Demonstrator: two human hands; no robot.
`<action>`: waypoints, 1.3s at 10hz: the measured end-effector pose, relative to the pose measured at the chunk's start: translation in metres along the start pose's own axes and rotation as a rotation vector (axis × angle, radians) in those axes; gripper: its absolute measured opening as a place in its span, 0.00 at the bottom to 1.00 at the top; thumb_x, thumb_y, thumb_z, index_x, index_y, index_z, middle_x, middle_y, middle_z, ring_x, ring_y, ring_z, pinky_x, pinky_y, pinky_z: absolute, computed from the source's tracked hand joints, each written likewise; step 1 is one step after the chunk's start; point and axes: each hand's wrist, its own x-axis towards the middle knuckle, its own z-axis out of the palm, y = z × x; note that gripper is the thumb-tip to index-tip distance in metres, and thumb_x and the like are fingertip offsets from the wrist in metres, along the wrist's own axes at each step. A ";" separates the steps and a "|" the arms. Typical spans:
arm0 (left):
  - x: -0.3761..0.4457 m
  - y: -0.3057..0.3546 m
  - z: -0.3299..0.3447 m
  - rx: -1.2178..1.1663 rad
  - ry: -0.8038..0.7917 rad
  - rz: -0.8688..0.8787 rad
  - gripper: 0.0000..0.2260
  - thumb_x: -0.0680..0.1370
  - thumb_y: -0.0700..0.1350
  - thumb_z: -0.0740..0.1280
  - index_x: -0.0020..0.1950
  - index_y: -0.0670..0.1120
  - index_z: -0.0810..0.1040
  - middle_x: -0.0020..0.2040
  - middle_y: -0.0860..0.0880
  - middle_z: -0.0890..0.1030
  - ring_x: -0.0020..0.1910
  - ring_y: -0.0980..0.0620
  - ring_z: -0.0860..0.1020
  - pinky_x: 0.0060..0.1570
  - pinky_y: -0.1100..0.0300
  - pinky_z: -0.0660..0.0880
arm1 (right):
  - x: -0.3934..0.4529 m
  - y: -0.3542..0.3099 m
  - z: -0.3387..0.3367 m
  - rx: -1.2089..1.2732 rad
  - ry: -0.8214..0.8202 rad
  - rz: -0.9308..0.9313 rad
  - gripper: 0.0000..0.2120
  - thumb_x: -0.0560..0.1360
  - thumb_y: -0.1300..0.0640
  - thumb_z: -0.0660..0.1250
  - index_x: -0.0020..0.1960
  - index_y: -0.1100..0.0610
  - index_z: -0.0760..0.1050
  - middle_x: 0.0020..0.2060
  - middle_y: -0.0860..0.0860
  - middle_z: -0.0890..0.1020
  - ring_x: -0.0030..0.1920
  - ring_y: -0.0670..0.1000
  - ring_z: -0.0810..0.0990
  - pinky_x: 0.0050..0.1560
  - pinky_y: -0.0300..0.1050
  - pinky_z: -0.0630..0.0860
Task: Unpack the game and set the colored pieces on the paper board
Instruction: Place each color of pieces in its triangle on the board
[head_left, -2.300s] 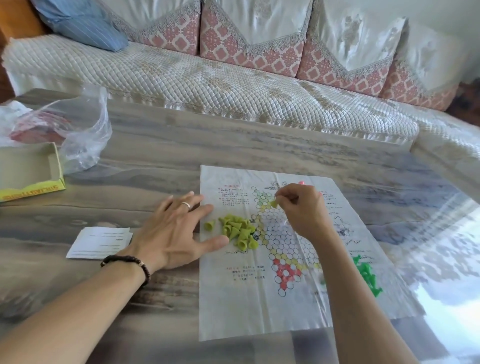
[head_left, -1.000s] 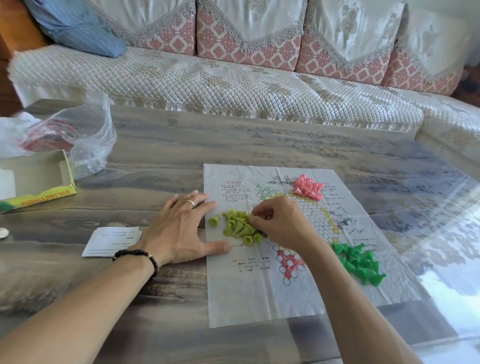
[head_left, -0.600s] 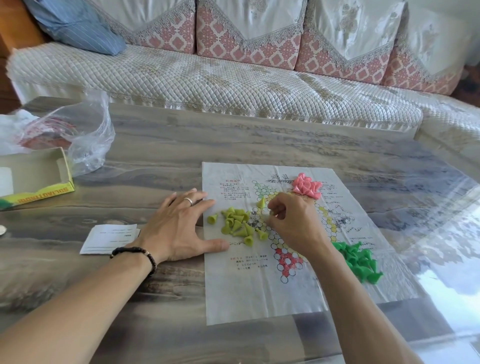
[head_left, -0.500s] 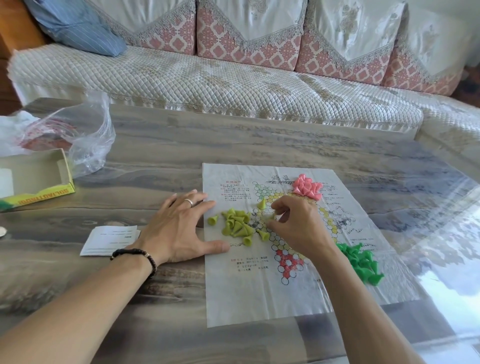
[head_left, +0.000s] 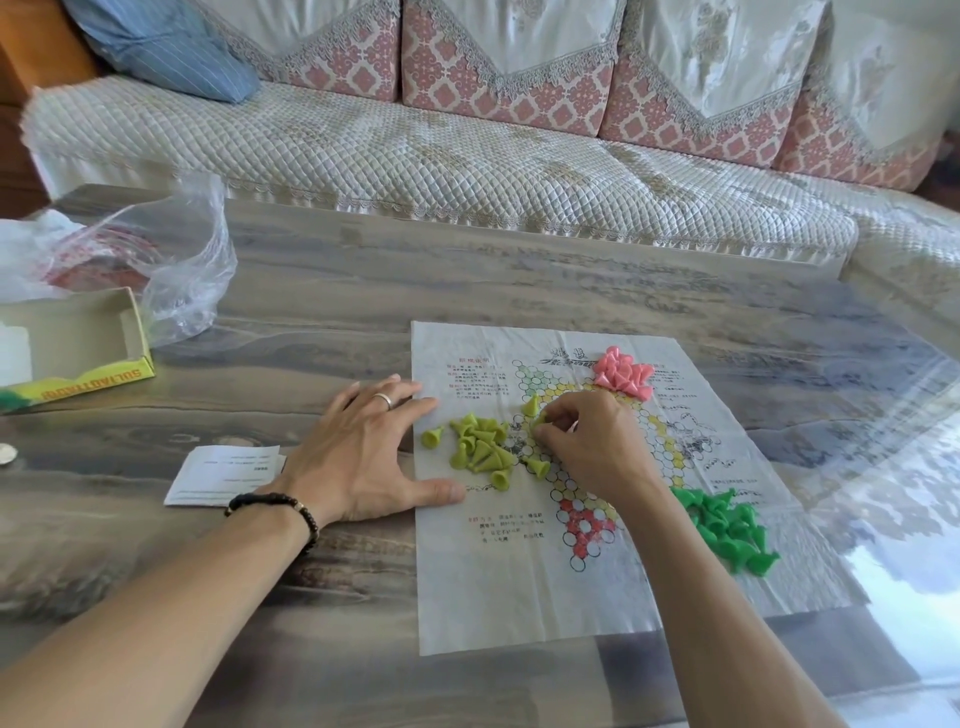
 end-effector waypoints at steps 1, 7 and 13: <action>0.000 0.000 0.000 0.000 -0.001 -0.001 0.52 0.58 0.81 0.54 0.75 0.54 0.62 0.77 0.56 0.58 0.76 0.57 0.51 0.75 0.53 0.46 | 0.002 0.001 0.001 -0.014 0.006 -0.002 0.06 0.71 0.54 0.73 0.46 0.56 0.82 0.37 0.46 0.82 0.37 0.44 0.77 0.35 0.34 0.69; 0.001 0.000 0.001 0.008 0.004 0.002 0.54 0.57 0.83 0.52 0.75 0.53 0.62 0.77 0.55 0.59 0.77 0.56 0.52 0.75 0.52 0.48 | -0.027 0.002 -0.023 0.022 -0.217 -0.044 0.07 0.69 0.62 0.68 0.42 0.51 0.80 0.33 0.46 0.79 0.32 0.43 0.75 0.31 0.32 0.72; 0.000 0.000 0.001 0.002 0.009 -0.006 0.54 0.56 0.83 0.52 0.75 0.53 0.63 0.77 0.55 0.59 0.76 0.56 0.53 0.75 0.52 0.48 | -0.023 0.001 -0.022 0.029 0.024 -0.089 0.05 0.75 0.61 0.67 0.48 0.55 0.81 0.43 0.46 0.80 0.44 0.45 0.78 0.43 0.33 0.73</action>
